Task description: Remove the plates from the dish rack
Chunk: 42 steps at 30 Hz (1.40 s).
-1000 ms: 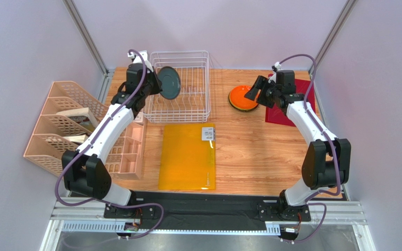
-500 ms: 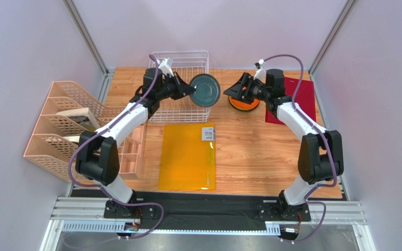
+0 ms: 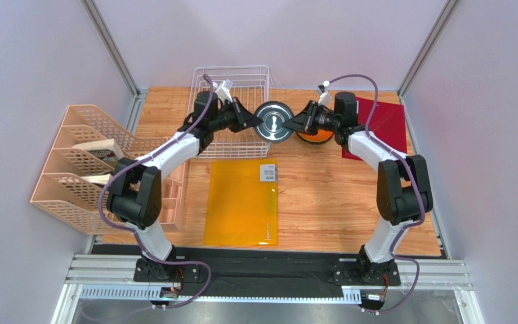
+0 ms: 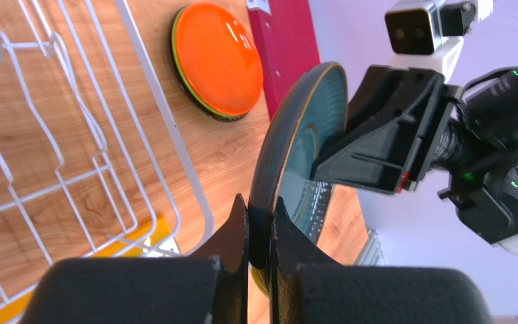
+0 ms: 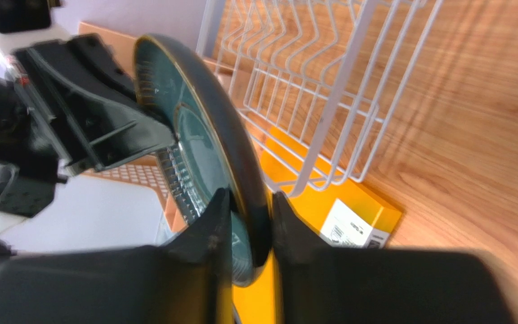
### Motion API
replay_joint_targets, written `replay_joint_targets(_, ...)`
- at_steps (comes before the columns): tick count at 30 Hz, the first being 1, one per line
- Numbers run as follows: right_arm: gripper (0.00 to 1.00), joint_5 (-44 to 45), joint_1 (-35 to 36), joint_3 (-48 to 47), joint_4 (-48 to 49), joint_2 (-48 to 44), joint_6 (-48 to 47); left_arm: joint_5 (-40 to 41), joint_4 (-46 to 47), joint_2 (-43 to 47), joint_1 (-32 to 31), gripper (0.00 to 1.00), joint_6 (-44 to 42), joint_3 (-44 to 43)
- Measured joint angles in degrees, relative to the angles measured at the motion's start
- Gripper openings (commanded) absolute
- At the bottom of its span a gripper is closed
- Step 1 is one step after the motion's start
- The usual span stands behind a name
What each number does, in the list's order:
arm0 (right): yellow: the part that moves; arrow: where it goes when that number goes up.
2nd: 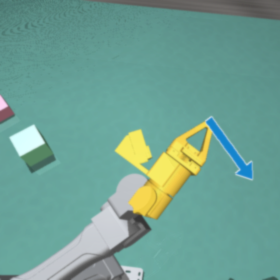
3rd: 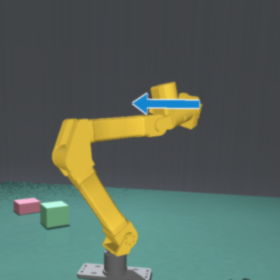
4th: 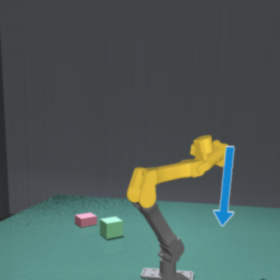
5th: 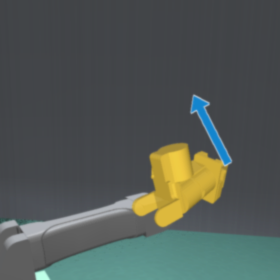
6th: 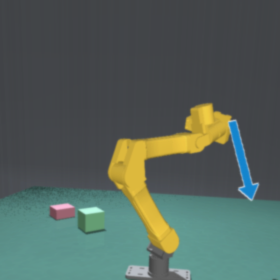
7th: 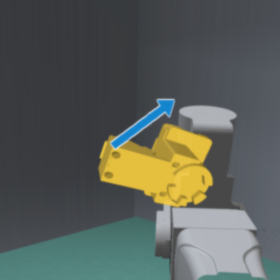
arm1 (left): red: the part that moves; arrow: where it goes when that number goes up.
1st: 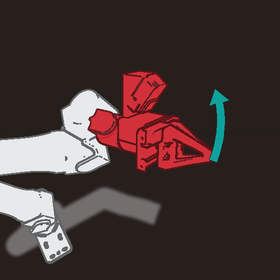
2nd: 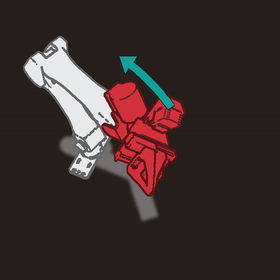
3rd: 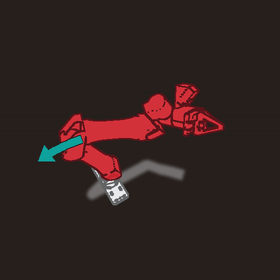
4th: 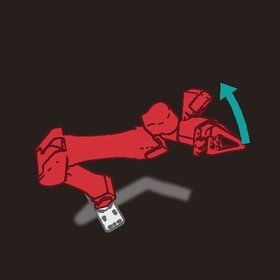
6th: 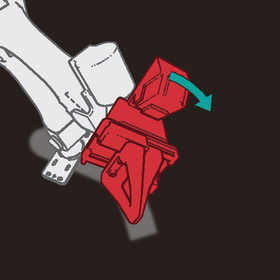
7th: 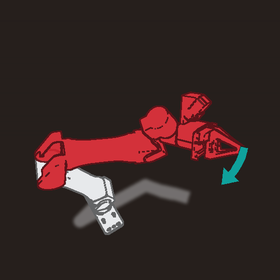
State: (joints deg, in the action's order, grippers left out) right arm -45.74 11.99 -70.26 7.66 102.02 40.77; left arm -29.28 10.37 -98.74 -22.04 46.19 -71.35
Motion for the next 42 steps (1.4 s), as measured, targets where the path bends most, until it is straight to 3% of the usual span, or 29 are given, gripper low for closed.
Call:
replay_joint_targets(2,0.00,-2.47,-0.37,0.04,0.76,0.13,1.29,-1.77,0.76,-0.61,0.81,0.00,1.60,0.07)
replay_joint_targets(3,0.00,-3.06,-0.57,0.04,1.31,0.13,1.46,-2.45,1.44,-0.76,0.98,0.07,2.32,0.07)
replay_joint_targets(5,0.00,-3.67,-0.83,0.11,2.62,0.11,1.86,-3.17,2.60,-0.92,1.09,0.28,2.84,0.07)
replay_joint_targets(6,0.00,-3.65,-0.94,0.17,2.99,0.00,1.90,-3.50,3.19,-1.05,1.11,0.50,3.06,0.07)
replay_joint_targets(8,0.00,-3.45,-1.31,0.92,3.69,-0.59,1.95,-3.50,3.96,-1.64,1.03,0.67,2.69,0.07)
replay_joint_targets(10,0.00,-0.55,-1.70,2.34,3.17,-1.51,1.18,-4.28,4.98,-2.25,0.57,0.99,3.02,0.07)
replay_joint_targets(17,0.00,7.21,-10.69,5.35,-2.60,-2.91,-0.63,-3.82,4.39,-1.95,-0.24,1.00,-2.43,0.04)
replay_joint_targets(23,0.00,13.44,-18.03,2.27,-9.75,-2.21,-3.37,-0.63,-1.31,1.77,-0.15,1.00,-13.16,0.04)
replay_joint_targets(30,0.00,16.35,-18.12,-5.90,-14.60,5.79,-6.54,7.37,-8.22,8.83,-0.17,1.00,-27.06,1.29)
replay_joint_targets(42,0.00,17.00,-18.01,-14.23,-19.10,16.83,-8.11,23.50,-12.02,15.96,-0.31,1.00,-37.64,5.86)
